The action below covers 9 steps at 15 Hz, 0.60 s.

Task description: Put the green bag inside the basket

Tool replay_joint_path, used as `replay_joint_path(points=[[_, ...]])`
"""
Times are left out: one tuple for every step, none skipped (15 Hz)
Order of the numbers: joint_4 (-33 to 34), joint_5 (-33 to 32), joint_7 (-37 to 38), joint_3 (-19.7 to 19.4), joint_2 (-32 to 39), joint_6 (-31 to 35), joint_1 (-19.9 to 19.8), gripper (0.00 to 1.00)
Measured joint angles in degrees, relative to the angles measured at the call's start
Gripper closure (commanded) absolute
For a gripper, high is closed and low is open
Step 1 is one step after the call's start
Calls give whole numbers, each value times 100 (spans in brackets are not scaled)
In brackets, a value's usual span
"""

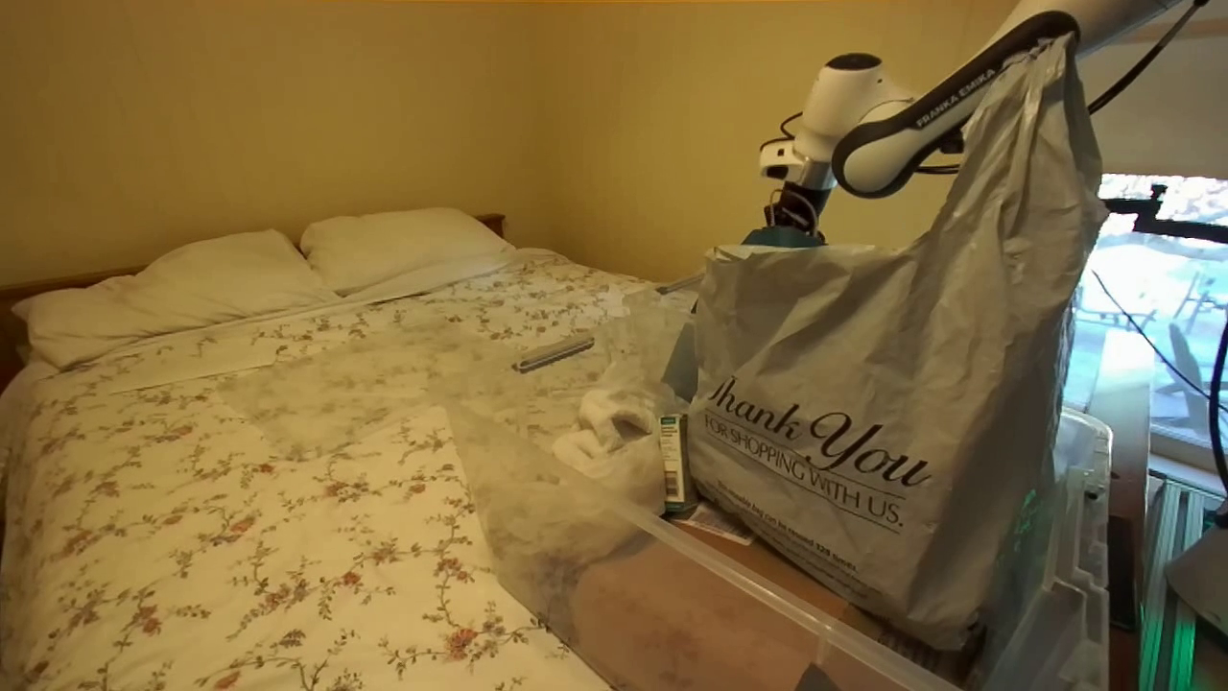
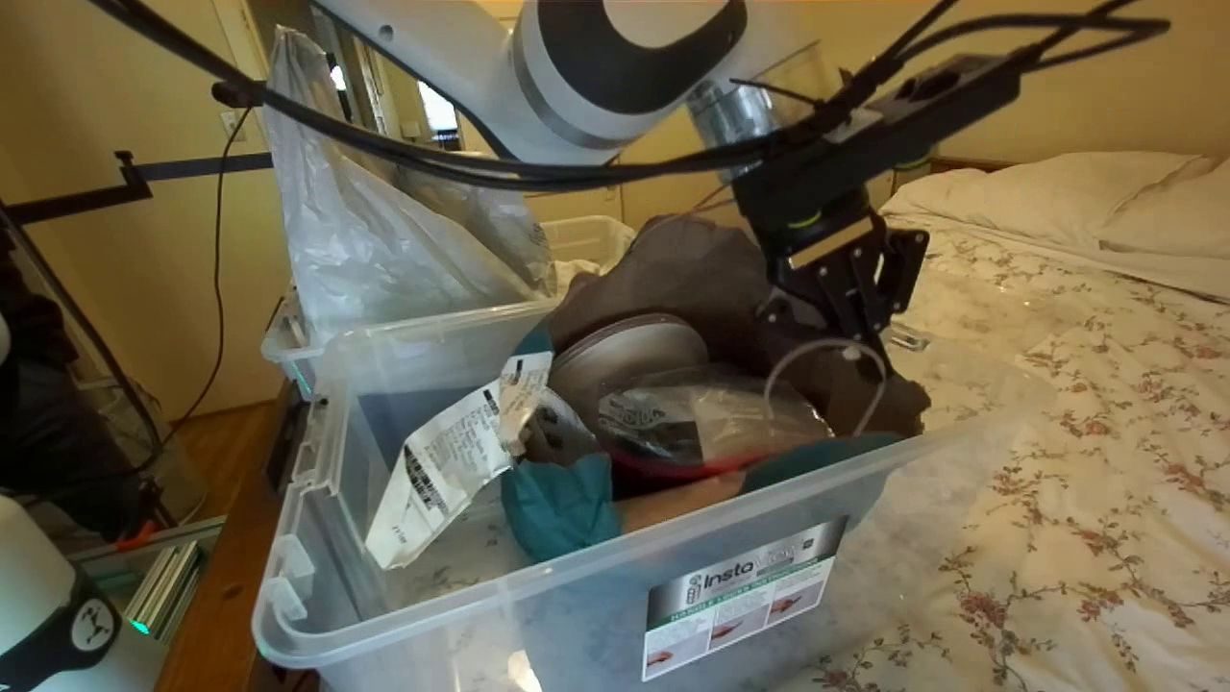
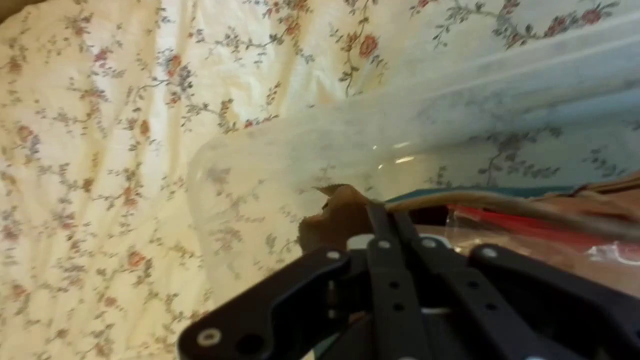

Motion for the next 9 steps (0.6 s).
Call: replay_joint_path(points=[[59, 216, 5, 67, -91, 74, 19, 99], [133, 413, 9, 133, -170, 102, 48, 99], [225, 587, 31, 197, -226, 112, 81, 99], [327, 759, 52, 246, -263, 113, 123, 99], [434, 933, 65, 294, -287, 113, 155, 99], [540, 1083, 81, 331, -299, 113, 183, 99], [636, 1208, 102, 358, -305, 113, 202, 99], [728, 1318, 131, 373, -305, 113, 215, 99], [802, 1401, 165, 375, -304, 113, 223, 99]])
